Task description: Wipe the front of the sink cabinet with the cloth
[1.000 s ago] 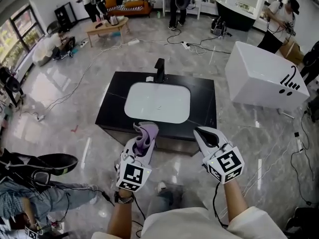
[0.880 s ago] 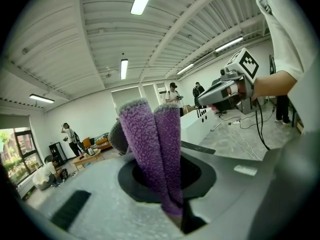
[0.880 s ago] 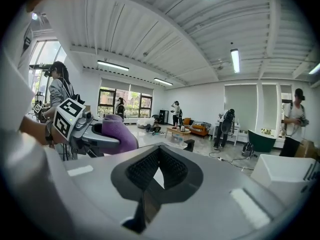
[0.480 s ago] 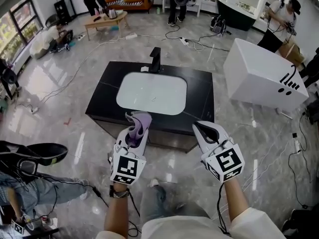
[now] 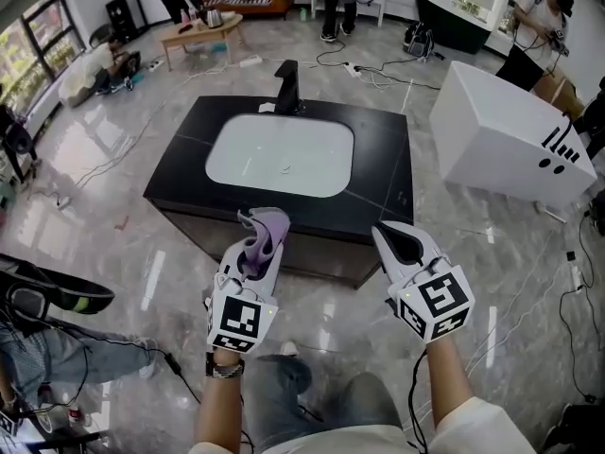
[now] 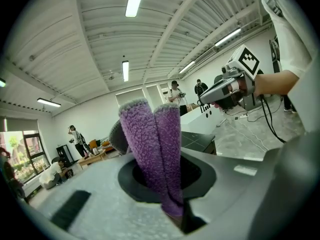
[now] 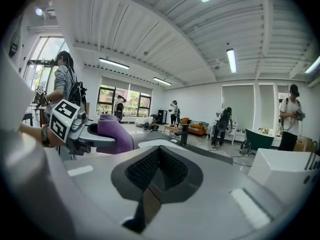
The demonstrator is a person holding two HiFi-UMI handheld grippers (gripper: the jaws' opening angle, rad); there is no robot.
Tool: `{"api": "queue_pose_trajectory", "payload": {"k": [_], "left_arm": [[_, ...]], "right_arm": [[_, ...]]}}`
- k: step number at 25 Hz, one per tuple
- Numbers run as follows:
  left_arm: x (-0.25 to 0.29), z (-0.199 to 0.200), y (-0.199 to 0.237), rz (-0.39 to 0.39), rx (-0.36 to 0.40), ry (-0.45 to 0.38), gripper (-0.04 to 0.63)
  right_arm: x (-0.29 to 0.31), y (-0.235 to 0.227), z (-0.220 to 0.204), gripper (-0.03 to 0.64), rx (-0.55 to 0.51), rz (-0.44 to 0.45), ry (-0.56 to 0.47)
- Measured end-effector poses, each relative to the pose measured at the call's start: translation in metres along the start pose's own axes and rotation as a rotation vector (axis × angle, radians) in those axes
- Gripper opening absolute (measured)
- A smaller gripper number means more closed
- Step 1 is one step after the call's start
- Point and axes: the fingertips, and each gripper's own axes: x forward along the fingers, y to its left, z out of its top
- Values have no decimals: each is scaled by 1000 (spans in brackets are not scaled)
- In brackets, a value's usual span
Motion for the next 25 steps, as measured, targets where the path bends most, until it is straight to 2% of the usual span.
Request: {"api": "queue_pose_trajectory", "payload": {"k": [6,9,16,25], "left_arm": [[17,-51,-16,7,28,-9,51],[28,-88,-35,11,40,-30,51],[59,-179,-58,32,-1,-59,51],[86,-258,-90,86,-21,-98,51]], "right_arm": [[15,7,-48,5,-7,23,-25],[16,14,-92,6,-34,19,-25],[39,18,-197,6,5,4,-24],[42,18,-280,6,-18,4,-98]]}}
